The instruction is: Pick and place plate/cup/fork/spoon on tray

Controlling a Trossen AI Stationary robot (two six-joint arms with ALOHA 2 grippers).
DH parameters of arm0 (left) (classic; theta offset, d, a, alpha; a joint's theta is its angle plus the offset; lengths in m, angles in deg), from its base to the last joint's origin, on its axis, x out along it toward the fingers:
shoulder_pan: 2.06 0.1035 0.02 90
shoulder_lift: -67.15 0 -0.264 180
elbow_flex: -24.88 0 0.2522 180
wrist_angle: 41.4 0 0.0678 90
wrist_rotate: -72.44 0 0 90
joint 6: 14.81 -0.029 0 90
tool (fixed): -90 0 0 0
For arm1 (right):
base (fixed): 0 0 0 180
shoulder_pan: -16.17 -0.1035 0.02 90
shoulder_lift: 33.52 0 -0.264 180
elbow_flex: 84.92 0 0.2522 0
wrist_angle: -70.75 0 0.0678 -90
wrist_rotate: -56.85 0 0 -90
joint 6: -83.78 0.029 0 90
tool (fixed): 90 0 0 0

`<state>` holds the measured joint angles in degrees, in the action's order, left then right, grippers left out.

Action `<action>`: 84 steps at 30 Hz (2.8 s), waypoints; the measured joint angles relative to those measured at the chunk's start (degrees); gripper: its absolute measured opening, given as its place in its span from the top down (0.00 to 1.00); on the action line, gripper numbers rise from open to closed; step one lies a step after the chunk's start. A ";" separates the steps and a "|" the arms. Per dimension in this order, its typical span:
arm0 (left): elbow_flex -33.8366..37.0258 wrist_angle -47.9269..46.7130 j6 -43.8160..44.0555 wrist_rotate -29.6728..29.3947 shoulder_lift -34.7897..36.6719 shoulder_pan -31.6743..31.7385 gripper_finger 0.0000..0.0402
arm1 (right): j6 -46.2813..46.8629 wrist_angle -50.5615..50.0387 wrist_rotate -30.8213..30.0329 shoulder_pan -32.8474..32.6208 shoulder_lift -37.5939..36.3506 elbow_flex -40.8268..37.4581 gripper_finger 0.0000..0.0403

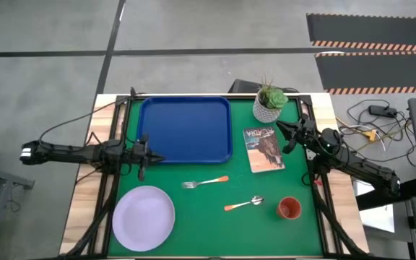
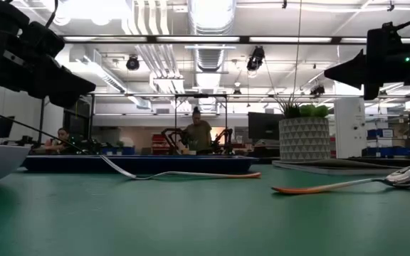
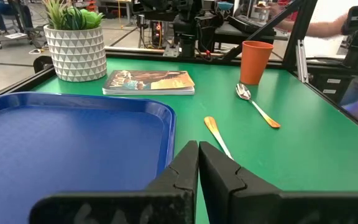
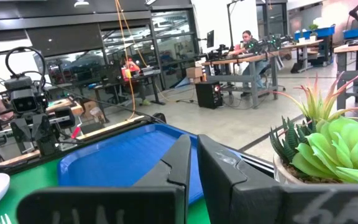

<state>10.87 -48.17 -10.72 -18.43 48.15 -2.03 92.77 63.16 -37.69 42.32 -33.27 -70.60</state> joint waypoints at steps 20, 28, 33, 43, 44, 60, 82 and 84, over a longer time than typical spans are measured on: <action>0.00 0.02 0.00 -0.01 0.01 0.00 1.00 | 0.00 0.00 -0.02 0.01 0.00 0.01 0.94; 0.00 0.00 -0.01 -0.01 0.02 -0.01 1.00 | -0.02 -0.02 -0.02 0.02 0.00 0.00 0.94; 0.00 0.01 -0.01 0.00 0.02 -0.01 1.00 | 0.00 0.00 -0.02 0.00 0.00 0.00 0.94; 0.00 0.01 -0.06 -0.01 0.01 -0.01 1.00 | 0.00 -0.02 -0.02 0.00 0.00 0.00 0.94; 0.00 0.02 -0.34 -0.03 0.01 0.00 1.00 | 0.00 0.00 0.00 0.00 0.00 0.00 0.94; 0.02 46.61 11.99 0.18 -2.70 -0.08 1.00 | 13.76 0.04 0.07 0.00 0.00 0.32 0.94; -21.56 19.96 25.72 -7.44 -22.84 -0.06 1.00 | 7.74 22.60 6.42 0.00 12.39 8.00 0.94; -24.41 13.50 30.02 -7.89 -24.83 -0.08 1.00 | 6.14 22.62 6.54 -0.02 15.09 9.69 0.94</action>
<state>-13.54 -34.67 19.29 -26.32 23.31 -2.11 98.91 85.79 -31.15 42.30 -18.18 -60.91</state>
